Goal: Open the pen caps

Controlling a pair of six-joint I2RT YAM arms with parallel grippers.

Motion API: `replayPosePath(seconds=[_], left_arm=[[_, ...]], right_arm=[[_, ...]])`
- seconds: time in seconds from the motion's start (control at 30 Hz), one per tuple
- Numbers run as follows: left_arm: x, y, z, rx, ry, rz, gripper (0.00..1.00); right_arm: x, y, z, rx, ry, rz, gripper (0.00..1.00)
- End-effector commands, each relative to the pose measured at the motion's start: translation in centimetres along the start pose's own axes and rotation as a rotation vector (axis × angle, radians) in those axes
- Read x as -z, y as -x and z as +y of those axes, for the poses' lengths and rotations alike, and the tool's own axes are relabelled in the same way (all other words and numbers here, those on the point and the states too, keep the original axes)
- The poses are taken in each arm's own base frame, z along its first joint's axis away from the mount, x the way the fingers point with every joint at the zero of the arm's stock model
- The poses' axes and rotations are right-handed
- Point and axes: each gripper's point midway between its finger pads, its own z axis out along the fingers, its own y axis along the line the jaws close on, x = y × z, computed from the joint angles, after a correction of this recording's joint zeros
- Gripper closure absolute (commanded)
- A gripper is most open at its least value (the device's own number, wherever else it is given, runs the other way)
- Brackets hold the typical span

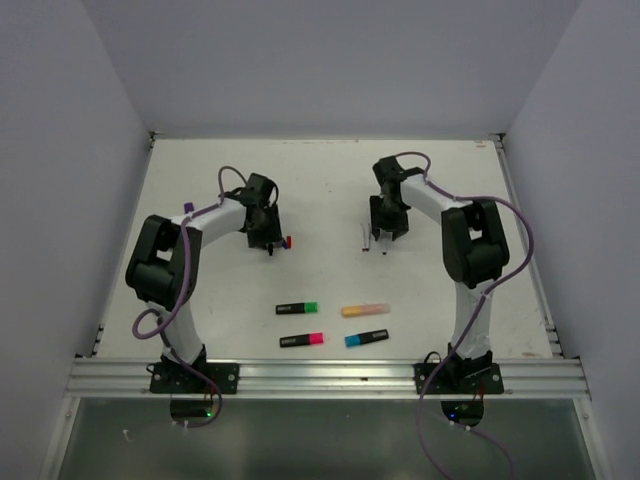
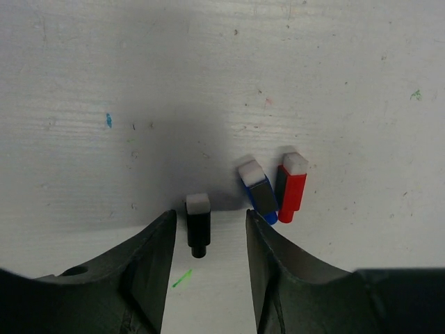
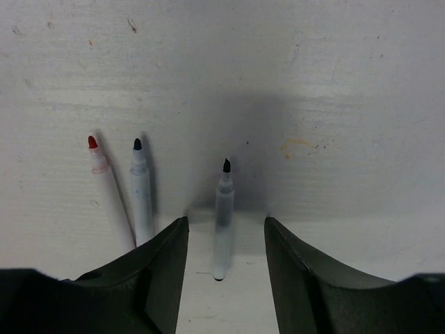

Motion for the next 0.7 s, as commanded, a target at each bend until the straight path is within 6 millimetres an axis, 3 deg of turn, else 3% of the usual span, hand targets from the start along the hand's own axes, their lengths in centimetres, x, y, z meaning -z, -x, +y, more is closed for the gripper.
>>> replayPosePath(seconds=[0.0,0.07,0.2,0.27,0.33,0.47,0.53,0.57,0.67], left_arm=[[-0.7,-0.6,1.4,0.003,0.043,0.014,0.51],[-0.4,-0.5,1.3,0.008,0.043,0.008,0.47],[1.1,-0.4,1.4,0.02,0.037,-0.017,0.39],[1.6,-0.5,1.3,0.026,0.03,-0.021,0.36],[2.4,-0.7,1.3,0.039,0.02,-0.025,0.34],[4.1,-0.5,0.7,0.056,-0.017,-0.047,0.31],[5.1,-0.2,0.4,0.062,-0.028,-0.062,0.3],[5.3,-0.2,0.4,0.065,-0.031,-0.068,0.3],[6.4,-0.2,-0.9,0.066,-0.112,-0.082,0.3]], right_arm=[[3.0,1.5,0.5,-0.003,0.036,-0.086,0.48],[5.1,1.6,0.6,-0.008,0.054,-0.119,0.47],[9.6,-0.6,1.4,0.018,0.117,-0.141,0.46],[12.0,-3.2,2.7,0.071,0.164,-0.129,0.45],[13.1,-5.9,3.8,0.157,0.207,-0.094,0.42],[13.4,-14.7,6.8,0.402,0.266,0.026,0.4],[14.1,-16.1,7.3,0.431,0.312,-0.015,0.33],[13.3,-17.5,6.7,0.439,0.313,0.009,0.3],[12.8,-18.9,6.1,0.475,0.342,0.012,0.22]])
